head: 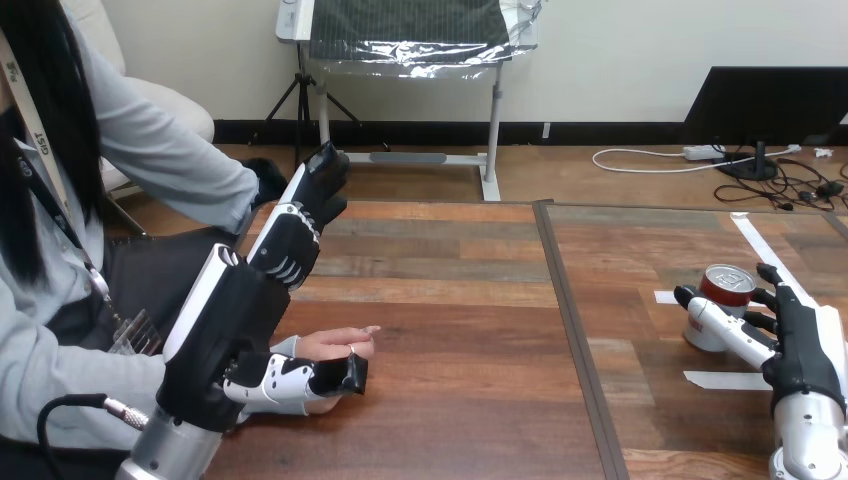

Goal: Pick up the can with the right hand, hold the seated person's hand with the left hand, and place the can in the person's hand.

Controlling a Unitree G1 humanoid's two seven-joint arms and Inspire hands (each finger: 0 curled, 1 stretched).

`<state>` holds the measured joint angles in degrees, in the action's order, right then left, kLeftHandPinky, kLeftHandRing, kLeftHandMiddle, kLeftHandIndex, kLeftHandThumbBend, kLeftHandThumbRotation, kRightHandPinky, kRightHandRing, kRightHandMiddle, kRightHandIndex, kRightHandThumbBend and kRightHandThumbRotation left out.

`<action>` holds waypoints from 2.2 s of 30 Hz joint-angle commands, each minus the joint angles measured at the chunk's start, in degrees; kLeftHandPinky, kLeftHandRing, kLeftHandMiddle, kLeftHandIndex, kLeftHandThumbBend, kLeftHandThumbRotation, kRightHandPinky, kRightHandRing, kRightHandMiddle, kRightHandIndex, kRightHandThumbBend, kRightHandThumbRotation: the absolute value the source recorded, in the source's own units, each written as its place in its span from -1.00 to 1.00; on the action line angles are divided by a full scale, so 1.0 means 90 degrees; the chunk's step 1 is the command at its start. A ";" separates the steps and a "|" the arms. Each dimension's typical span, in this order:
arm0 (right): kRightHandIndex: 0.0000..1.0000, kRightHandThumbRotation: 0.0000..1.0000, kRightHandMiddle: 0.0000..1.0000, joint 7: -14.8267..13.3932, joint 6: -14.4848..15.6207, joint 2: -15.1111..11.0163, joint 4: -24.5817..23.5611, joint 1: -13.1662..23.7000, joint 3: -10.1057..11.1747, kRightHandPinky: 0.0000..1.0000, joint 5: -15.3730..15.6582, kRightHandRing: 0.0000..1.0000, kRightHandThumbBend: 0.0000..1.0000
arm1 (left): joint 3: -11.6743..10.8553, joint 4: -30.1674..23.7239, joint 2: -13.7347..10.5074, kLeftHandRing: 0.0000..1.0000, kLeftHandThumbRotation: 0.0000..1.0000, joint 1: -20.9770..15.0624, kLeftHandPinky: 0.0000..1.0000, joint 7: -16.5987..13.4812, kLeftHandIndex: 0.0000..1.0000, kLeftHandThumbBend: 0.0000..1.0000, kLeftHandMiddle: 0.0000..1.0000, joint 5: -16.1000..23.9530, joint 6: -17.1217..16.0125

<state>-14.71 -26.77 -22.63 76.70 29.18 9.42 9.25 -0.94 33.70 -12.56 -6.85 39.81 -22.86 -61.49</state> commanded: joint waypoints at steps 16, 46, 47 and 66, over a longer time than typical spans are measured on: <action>0.84 0.02 0.73 0.0133 0.0084 -0.0027 -0.0073 0.0775 0.0003 0.32 -0.0042 0.55 1.00 | -0.0120 -0.0494 -0.0052 1.00 0.04 -0.0154 0.96 0.0095 1.00 1.00 1.00 -0.0118 0.0189; 0.84 0.00 0.75 0.0303 0.0223 0.0022 -0.0059 0.0816 0.0071 0.48 -0.0136 0.64 1.00 | -0.0134 -0.0583 -0.0052 1.00 0.05 -0.0150 0.94 0.0130 1.00 1.00 1.00 -0.0127 0.0298; 0.84 0.00 0.75 0.0303 0.0227 0.0024 -0.0057 0.0819 0.0073 0.47 -0.0136 0.64 1.00 | -0.0126 -0.0578 -0.0054 1.00 0.05 -0.0158 0.94 0.0169 1.00 1.00 1.00 -0.0162 0.0305; 0.85 0.00 0.75 0.0317 0.0241 0.0048 -0.0060 0.0867 0.0049 0.33 -0.0099 0.53 1.00 | -0.0165 -0.0553 -0.0046 1.00 0.03 -0.0182 0.92 0.0171 1.00 1.00 1.00 -0.0096 0.0244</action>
<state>-11.93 -24.37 -22.54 76.73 31.54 9.76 8.79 -1.18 31.00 -12.59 -6.52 41.65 -23.87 -58.66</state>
